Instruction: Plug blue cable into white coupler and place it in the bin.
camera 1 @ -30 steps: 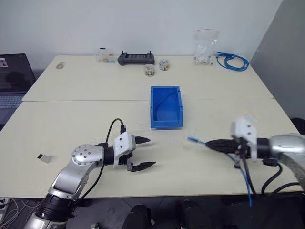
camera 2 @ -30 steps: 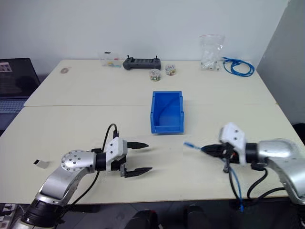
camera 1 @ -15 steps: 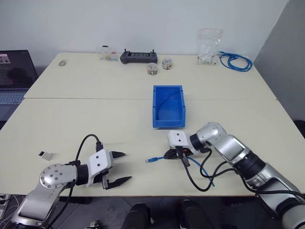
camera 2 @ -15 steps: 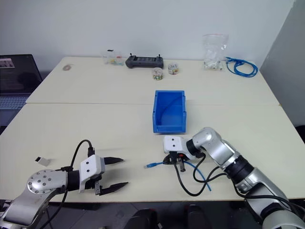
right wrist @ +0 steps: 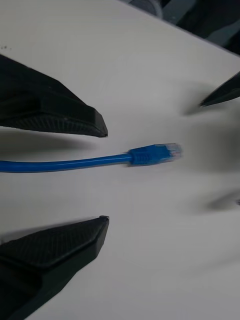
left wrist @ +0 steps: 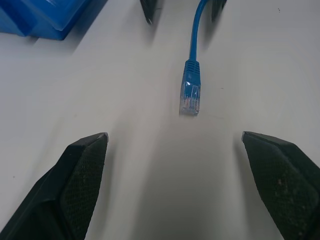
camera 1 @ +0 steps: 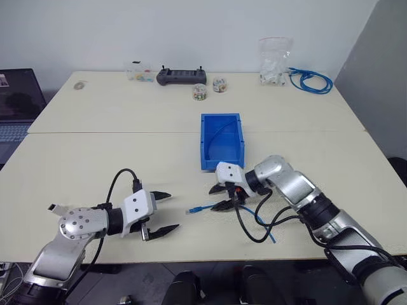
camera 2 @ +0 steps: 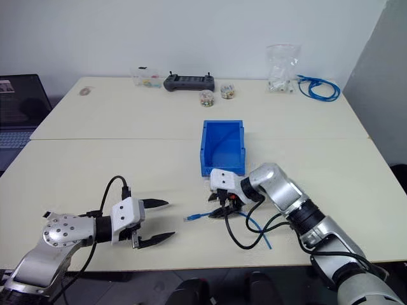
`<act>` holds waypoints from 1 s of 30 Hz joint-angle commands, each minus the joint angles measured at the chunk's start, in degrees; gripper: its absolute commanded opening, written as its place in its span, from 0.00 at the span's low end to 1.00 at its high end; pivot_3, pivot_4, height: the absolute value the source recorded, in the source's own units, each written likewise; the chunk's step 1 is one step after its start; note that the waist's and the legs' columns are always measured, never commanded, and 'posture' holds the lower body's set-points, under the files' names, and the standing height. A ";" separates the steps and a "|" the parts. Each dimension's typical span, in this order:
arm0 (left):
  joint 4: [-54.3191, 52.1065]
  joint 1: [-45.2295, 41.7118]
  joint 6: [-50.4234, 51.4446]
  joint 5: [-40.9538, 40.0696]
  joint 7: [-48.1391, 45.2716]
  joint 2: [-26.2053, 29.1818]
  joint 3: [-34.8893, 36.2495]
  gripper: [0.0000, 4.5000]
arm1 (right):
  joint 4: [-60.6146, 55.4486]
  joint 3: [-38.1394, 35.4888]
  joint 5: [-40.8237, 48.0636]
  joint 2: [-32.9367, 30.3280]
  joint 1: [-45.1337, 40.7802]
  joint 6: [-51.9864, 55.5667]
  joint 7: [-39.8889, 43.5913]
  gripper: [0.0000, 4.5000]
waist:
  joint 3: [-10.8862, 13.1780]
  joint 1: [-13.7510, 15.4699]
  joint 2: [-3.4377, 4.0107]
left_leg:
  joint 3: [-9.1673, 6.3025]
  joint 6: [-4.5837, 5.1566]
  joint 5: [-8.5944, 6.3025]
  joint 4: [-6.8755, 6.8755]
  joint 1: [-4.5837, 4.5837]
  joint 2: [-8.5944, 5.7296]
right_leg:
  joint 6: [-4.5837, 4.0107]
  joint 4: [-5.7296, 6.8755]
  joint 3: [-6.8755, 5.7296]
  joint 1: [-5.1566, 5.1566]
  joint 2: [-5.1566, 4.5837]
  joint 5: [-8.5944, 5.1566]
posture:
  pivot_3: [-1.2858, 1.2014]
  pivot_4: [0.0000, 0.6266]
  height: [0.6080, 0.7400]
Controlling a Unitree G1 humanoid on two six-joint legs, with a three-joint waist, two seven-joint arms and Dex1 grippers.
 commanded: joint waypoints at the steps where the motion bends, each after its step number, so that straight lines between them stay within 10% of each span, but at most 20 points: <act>1: 1.49 -2.34 -2.36 1.33 -0.61 -1.38 -2.62 1.00 | -11.46 -3.60 3.15 -2.14 4.13 4.68 -1.95 0.62 | -0.01 0.03 -0.01 | -0.02 -0.01 -0.01 0.00 0.00 0.00 | 0.00 0.00 -0.02 0.01 0.00 0.00 | 0.52 0.24 1.00; 10: 8.57 -7.28 -5.73 7.73 -0.19 -3.35 -8.90 1.00 | -29.79 -10.52 7.93 -8.30 18.62 14.84 -9.18 0.62 | -0.03 0.27 0.01 | -0.06 -0.01 -0.01 0.02 -0.01 -0.02 | 0.02 0.00 -0.07 0.06 -0.02 -0.01 | 0.52 0.24 1.00; 30: 12.31 -12.04 -5.82 12.92 -2.76 -2.11 -16.94 0.05 | -38.84 -16.71 17.38 -11.45 25.65 18.67 -17.31 0.63 | -0.67 0.18 0.42 | -0.05 0.00 0.00 0.02 0.10 -0.04 | 0.32 -0.06 -0.09 0.22 -0.02 -0.18 | 0.52 0.24 1.00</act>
